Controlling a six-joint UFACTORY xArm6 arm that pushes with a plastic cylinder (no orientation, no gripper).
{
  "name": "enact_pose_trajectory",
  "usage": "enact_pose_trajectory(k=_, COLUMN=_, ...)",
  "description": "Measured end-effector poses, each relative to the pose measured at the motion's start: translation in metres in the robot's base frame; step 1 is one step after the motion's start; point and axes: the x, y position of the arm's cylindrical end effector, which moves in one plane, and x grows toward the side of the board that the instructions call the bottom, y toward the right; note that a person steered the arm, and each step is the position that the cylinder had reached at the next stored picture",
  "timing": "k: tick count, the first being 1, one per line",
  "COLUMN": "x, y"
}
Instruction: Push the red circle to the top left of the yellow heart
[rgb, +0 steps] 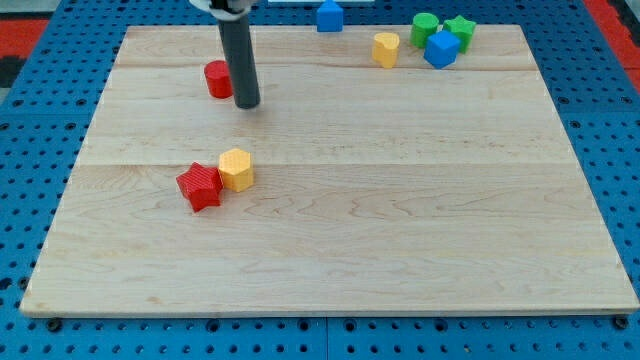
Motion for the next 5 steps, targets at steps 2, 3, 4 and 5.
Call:
enact_pose_trajectory(k=2, x=-0.012, y=-0.123)
enact_pose_trajectory(k=3, x=-0.069, y=-0.083)
enact_pose_trajectory(k=4, x=-0.112, y=0.024)
enact_pose_trajectory(k=5, x=-0.107, y=0.001)
